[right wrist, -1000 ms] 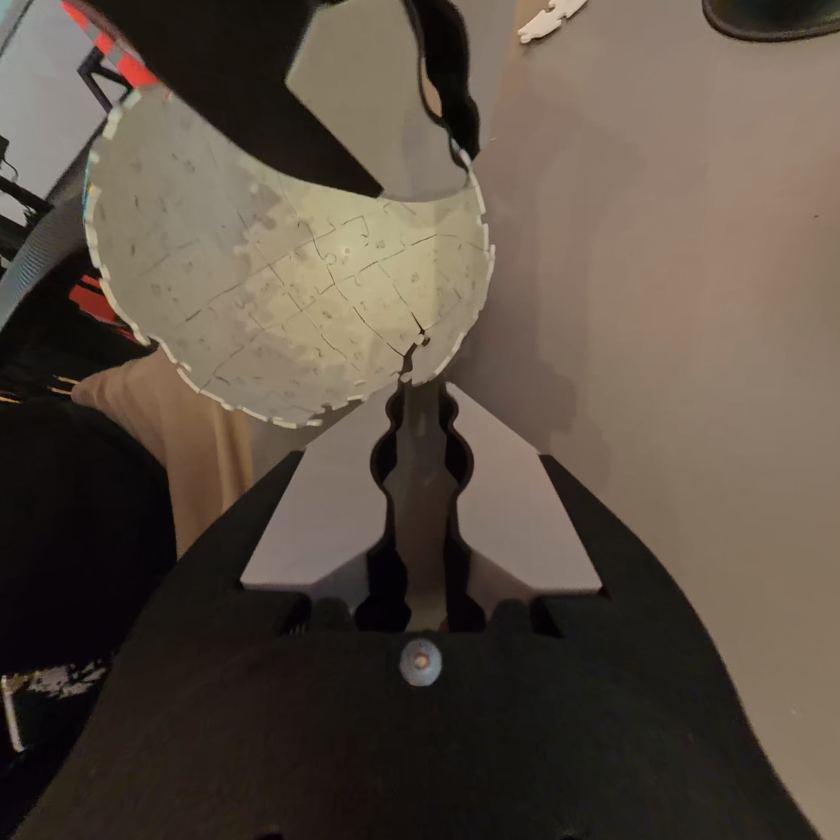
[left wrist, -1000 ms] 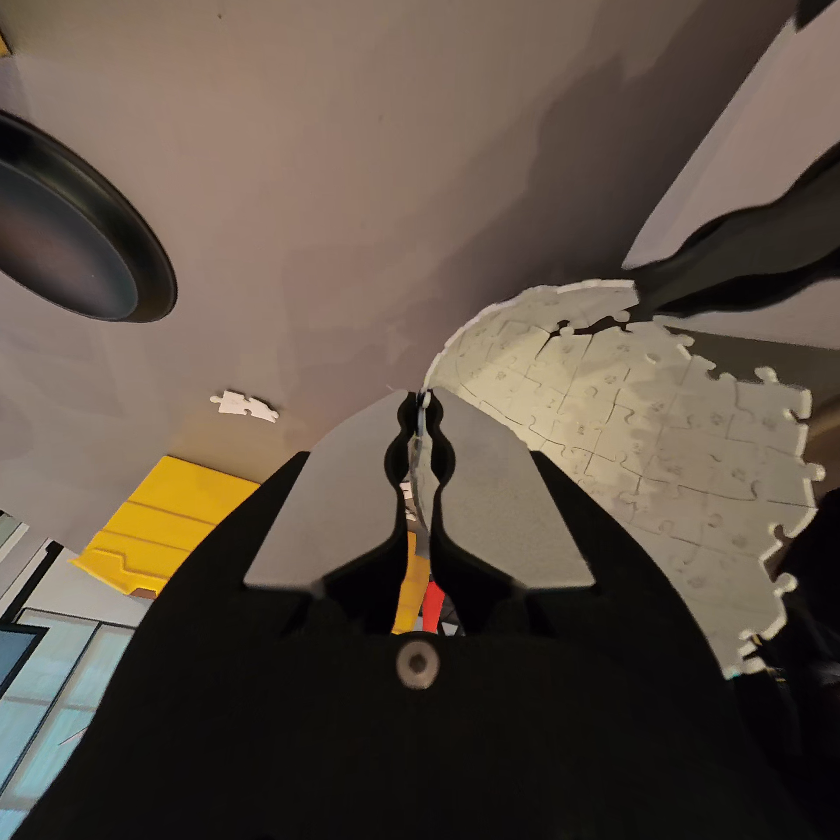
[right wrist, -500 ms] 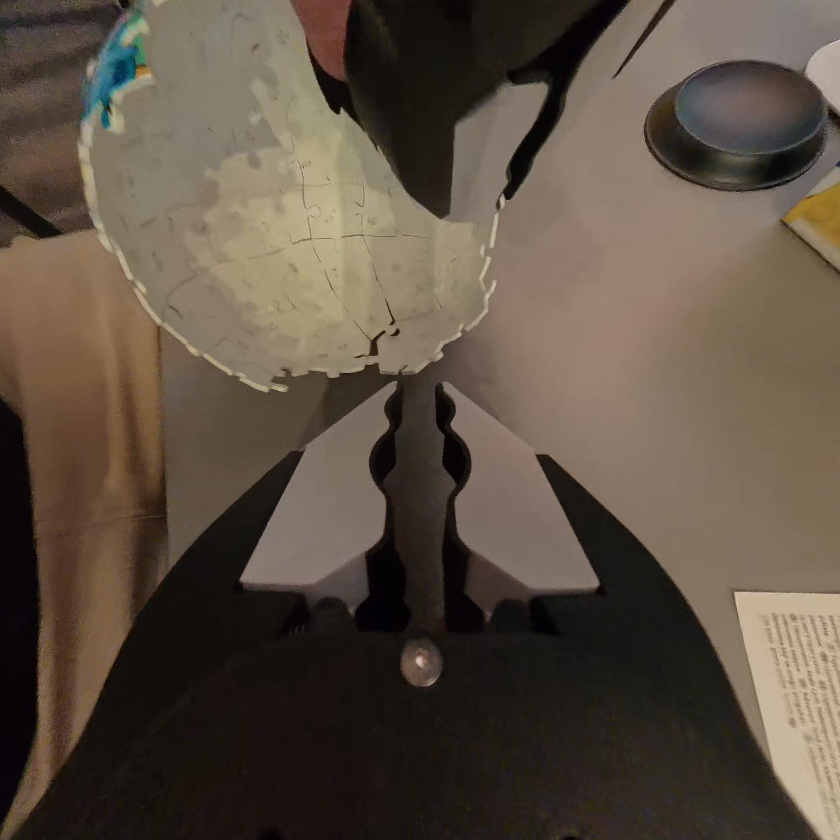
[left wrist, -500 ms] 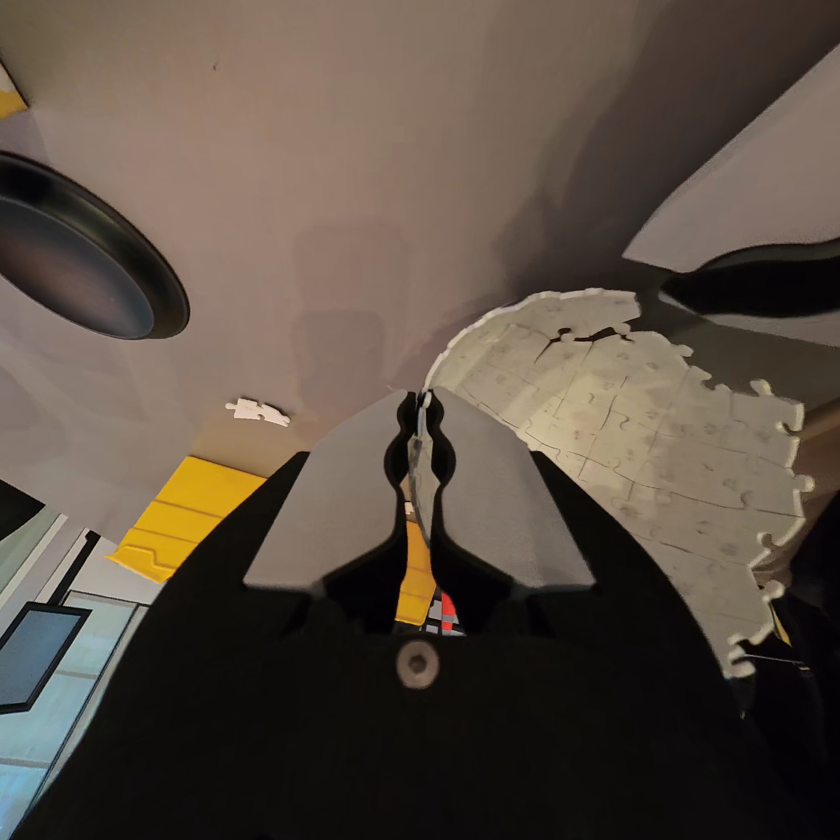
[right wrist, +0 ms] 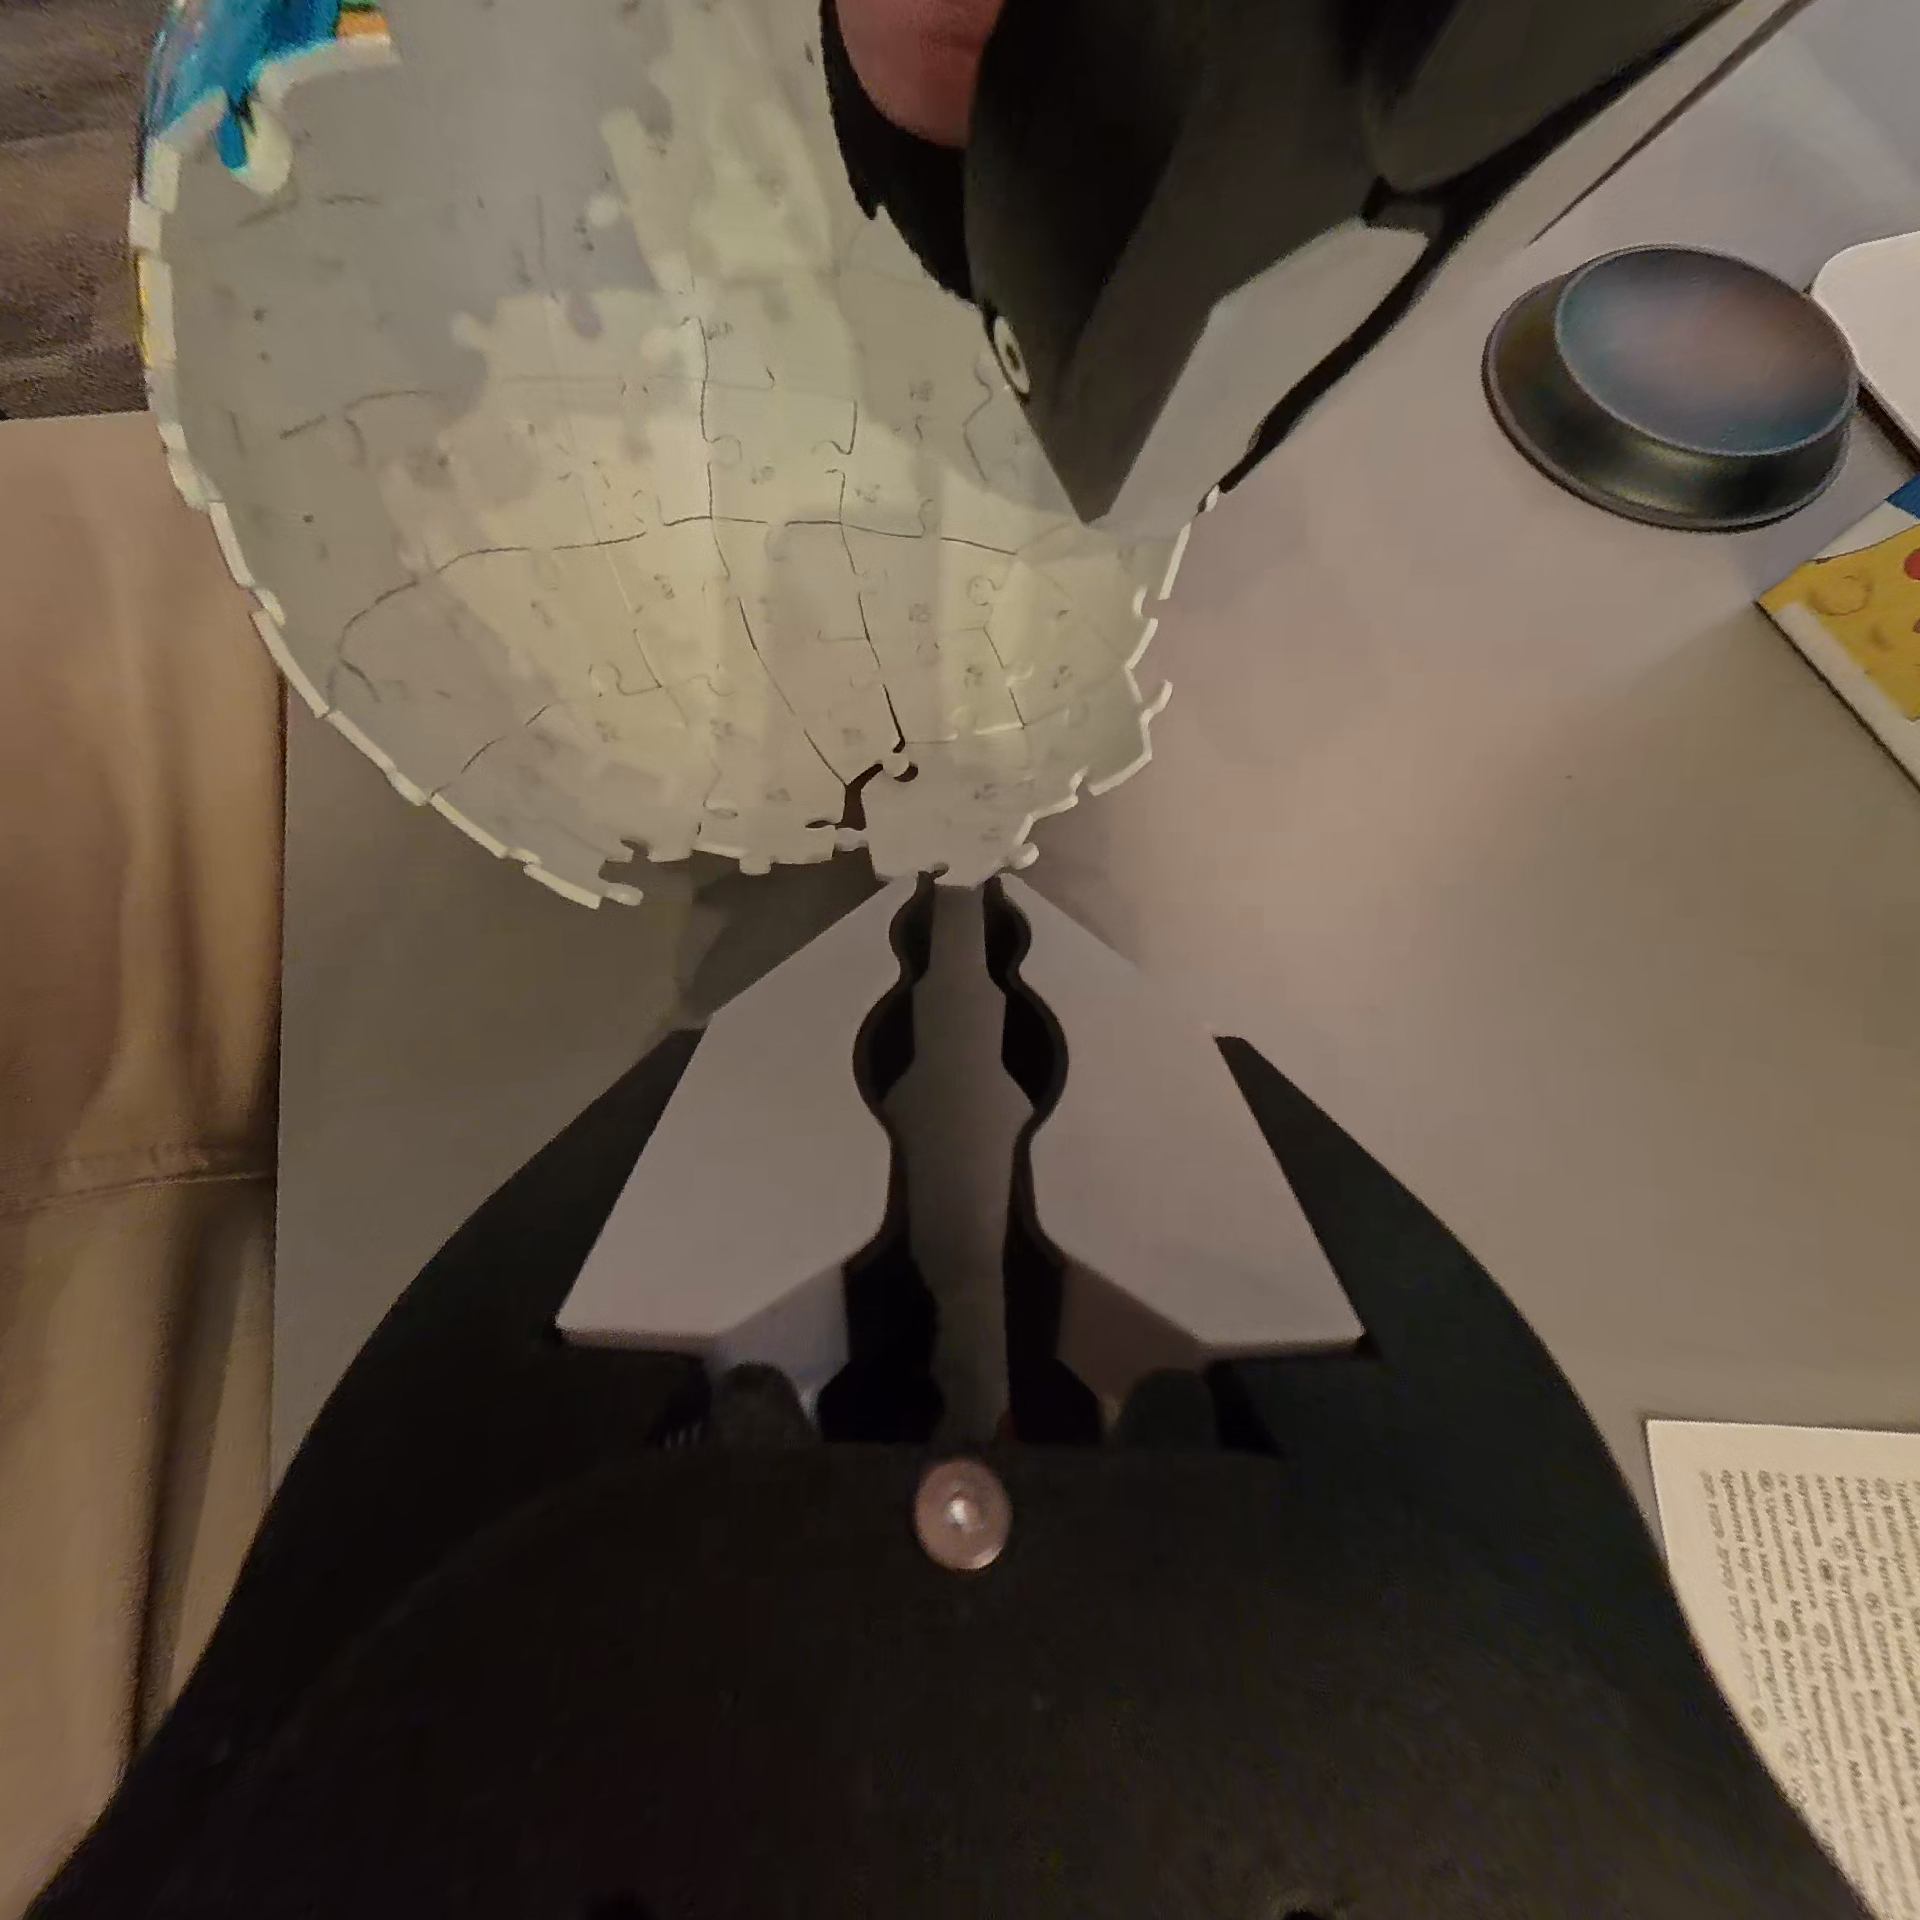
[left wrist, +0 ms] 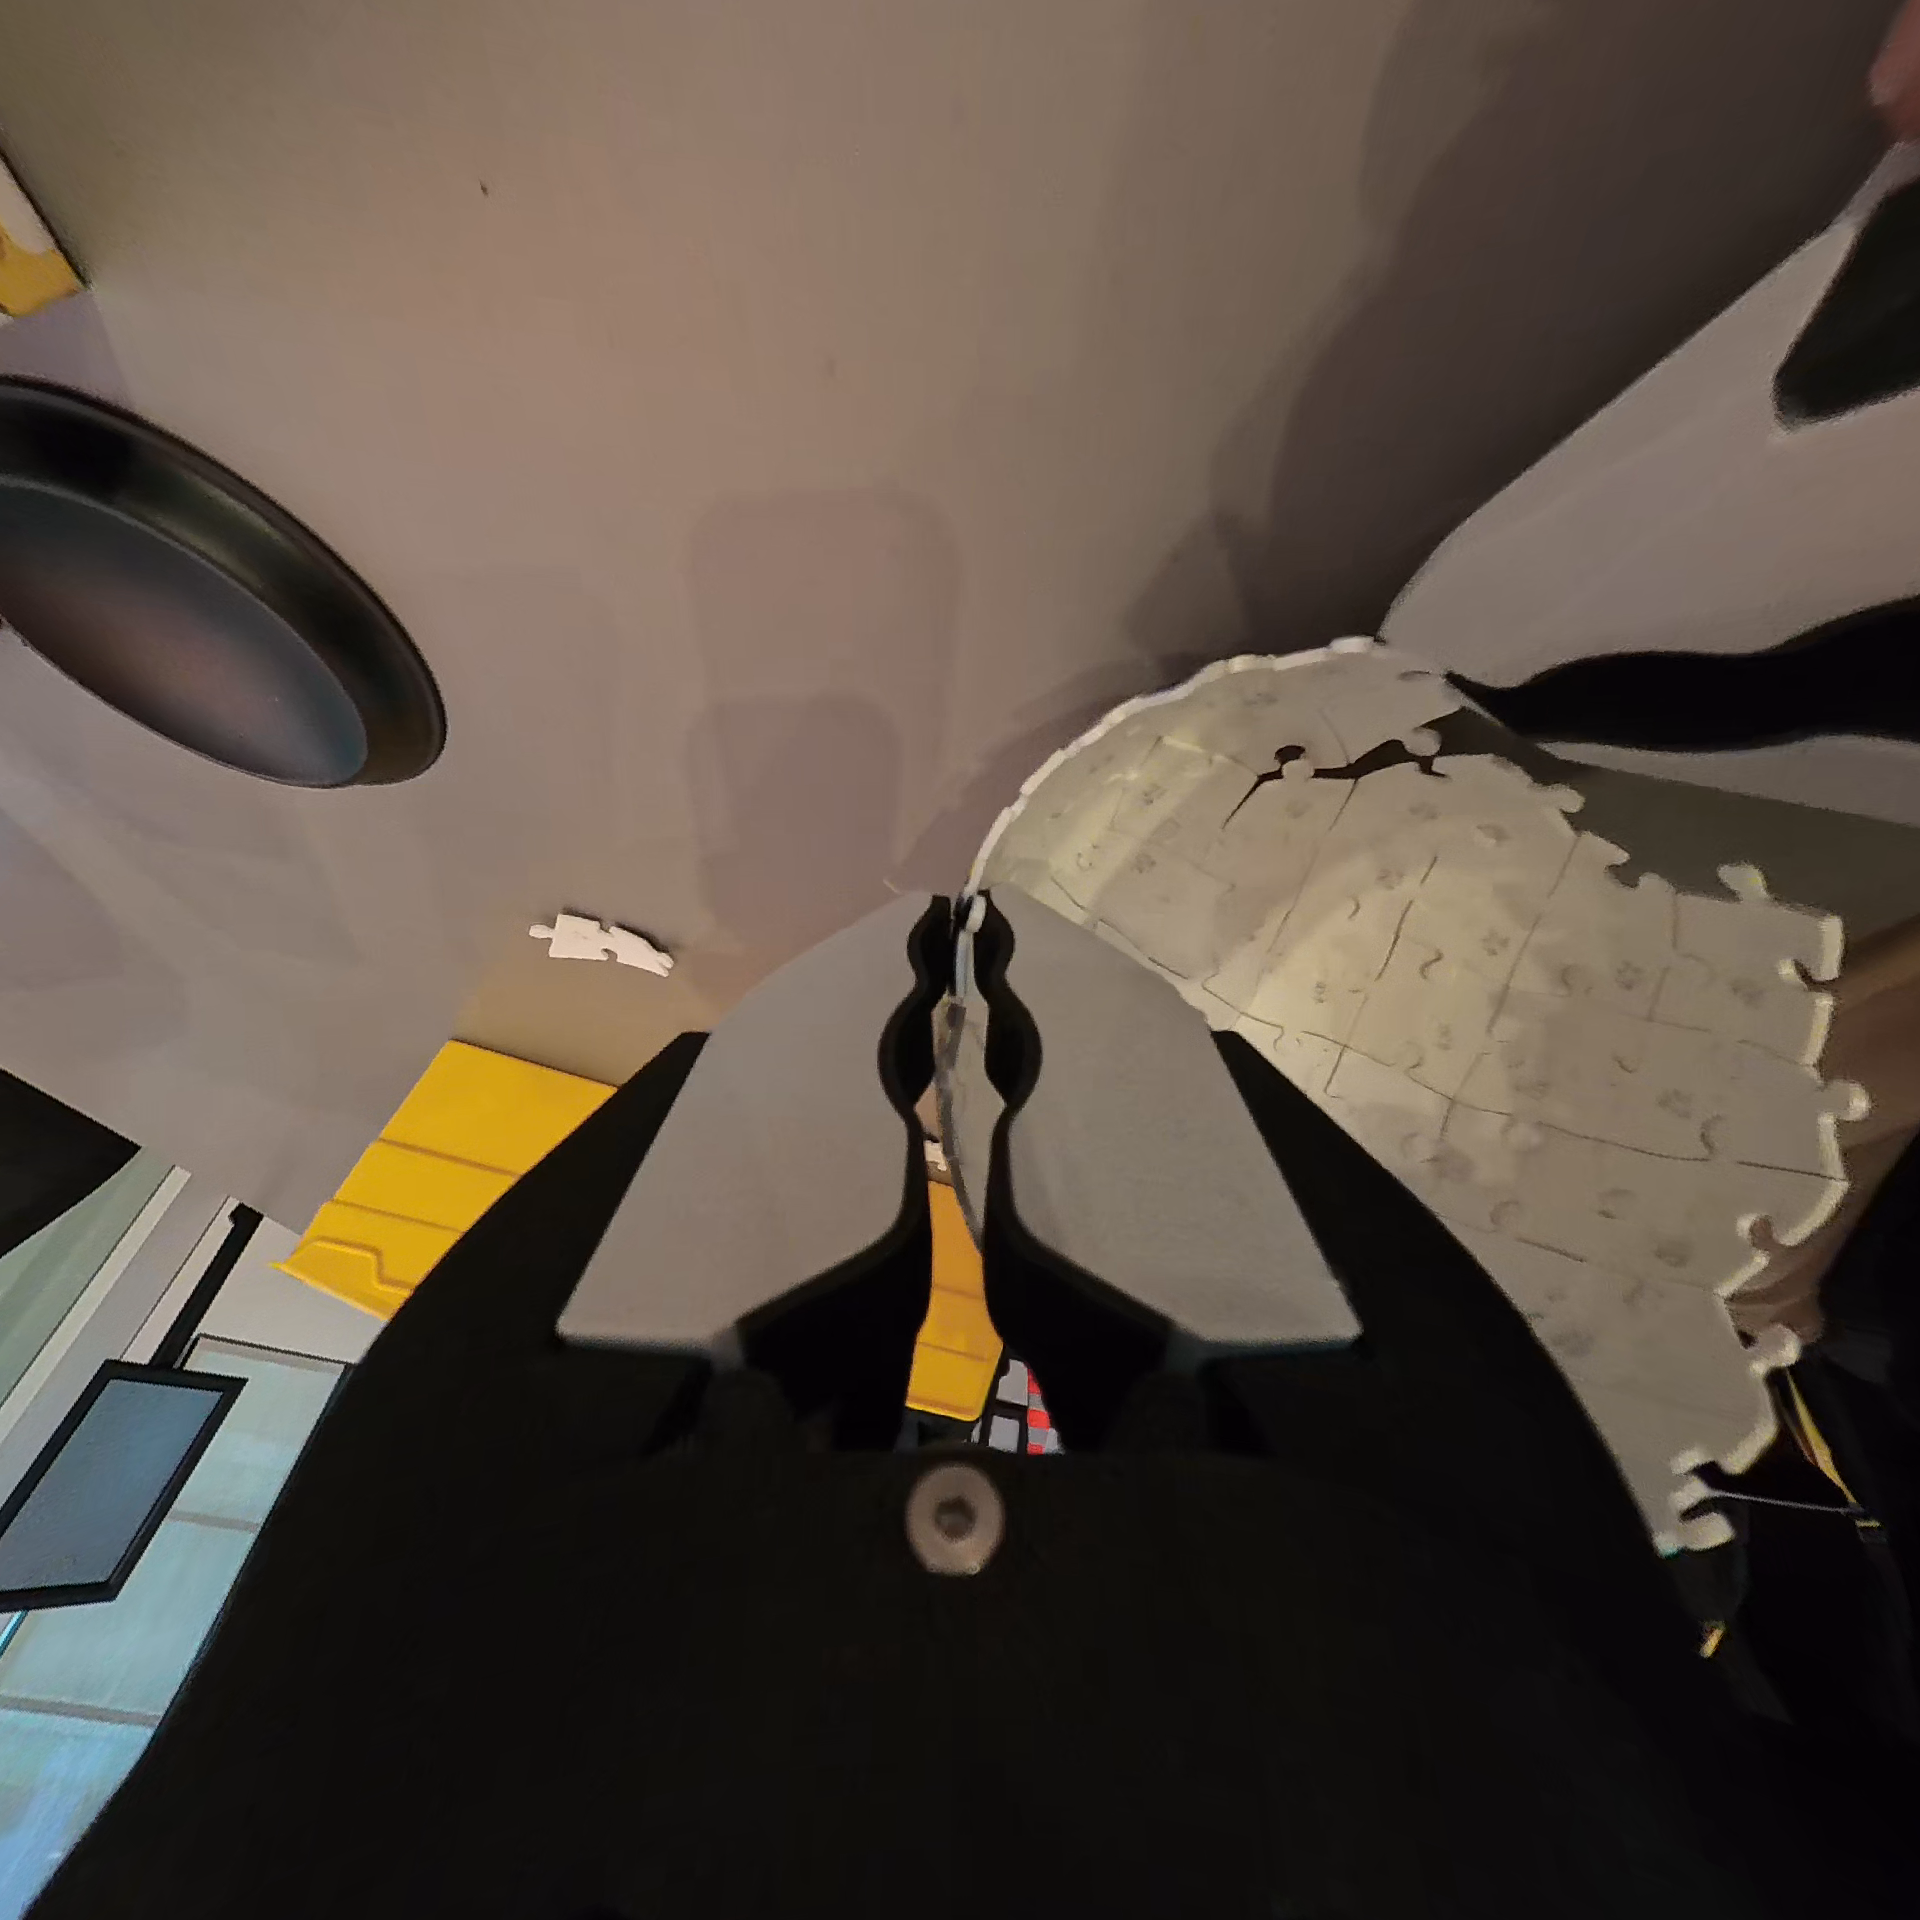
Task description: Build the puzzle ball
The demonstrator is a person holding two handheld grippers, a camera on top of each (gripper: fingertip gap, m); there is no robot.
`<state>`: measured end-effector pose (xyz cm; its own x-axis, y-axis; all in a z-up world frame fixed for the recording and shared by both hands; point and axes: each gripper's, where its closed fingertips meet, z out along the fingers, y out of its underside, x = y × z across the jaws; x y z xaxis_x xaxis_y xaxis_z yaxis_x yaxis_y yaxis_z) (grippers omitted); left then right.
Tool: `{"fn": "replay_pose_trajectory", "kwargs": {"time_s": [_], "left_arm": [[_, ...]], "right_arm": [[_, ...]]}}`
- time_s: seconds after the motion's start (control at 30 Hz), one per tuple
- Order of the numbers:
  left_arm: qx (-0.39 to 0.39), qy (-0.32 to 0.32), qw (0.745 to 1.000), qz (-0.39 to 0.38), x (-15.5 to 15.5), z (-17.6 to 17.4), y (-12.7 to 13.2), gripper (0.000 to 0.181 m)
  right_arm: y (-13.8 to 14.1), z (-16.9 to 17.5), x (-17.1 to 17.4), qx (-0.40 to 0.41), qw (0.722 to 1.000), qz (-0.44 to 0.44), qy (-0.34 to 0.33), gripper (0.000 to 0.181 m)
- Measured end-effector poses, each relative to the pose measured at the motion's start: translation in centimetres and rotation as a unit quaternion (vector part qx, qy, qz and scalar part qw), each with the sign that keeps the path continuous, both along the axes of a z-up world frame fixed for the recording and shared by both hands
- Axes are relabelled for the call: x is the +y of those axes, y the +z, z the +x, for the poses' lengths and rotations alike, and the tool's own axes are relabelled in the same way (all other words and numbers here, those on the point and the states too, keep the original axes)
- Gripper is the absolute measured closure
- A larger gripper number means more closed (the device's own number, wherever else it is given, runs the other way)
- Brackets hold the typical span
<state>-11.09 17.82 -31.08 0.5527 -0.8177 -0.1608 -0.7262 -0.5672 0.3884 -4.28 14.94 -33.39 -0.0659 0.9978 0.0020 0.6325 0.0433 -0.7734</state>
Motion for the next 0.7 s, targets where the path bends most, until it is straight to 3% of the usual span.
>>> {"fn": "replay_pose_trajectory", "kwargs": {"time_s": [0.43,0.7], "left_arm": [[0.018,-0.010,1.000,-0.001,0.3,0.2,-0.3,0.176],[0.006,-0.012,1.000,0.007,0.2,0.2,-0.1,0.175]], "right_arm": [[0.1,-0.3,-1.5,0.013,0.999,-0.047,0.005,0.178],[0.2,-0.3,-0.9,0.015,0.999,-0.052,-0.004,0.167]]}}
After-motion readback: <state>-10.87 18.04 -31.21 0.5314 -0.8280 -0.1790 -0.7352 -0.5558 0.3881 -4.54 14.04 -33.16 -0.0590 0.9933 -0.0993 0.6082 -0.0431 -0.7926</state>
